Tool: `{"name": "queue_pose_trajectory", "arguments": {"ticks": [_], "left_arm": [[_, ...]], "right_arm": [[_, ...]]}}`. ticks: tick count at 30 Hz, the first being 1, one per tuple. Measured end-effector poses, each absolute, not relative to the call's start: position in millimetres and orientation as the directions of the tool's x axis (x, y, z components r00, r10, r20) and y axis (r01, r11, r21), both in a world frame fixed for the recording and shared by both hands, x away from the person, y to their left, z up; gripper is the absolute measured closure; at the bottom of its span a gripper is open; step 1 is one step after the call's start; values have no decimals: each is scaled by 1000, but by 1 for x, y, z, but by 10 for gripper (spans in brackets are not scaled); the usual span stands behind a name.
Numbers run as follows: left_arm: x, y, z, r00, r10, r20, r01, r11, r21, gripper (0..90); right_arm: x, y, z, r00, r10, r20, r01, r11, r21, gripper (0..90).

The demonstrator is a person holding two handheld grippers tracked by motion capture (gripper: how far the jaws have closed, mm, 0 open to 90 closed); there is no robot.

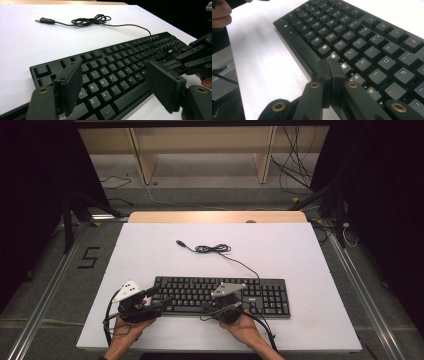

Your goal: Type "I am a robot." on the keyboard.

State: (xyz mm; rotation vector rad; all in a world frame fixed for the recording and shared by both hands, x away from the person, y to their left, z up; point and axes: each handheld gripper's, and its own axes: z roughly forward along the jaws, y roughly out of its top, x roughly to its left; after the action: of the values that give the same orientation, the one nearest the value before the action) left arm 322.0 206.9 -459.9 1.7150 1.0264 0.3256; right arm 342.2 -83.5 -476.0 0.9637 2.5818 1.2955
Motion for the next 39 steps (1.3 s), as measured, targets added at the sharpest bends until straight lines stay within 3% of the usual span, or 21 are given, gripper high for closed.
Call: {"name": "queue_pose_trajectory", "arguments": {"ticks": [39], "left_arm": [[316,206,-459,605,759,-240,464,-92,881,282]], "right_arm": [[344,-79,-484,-795,582,170,501,471,726,900]]}}
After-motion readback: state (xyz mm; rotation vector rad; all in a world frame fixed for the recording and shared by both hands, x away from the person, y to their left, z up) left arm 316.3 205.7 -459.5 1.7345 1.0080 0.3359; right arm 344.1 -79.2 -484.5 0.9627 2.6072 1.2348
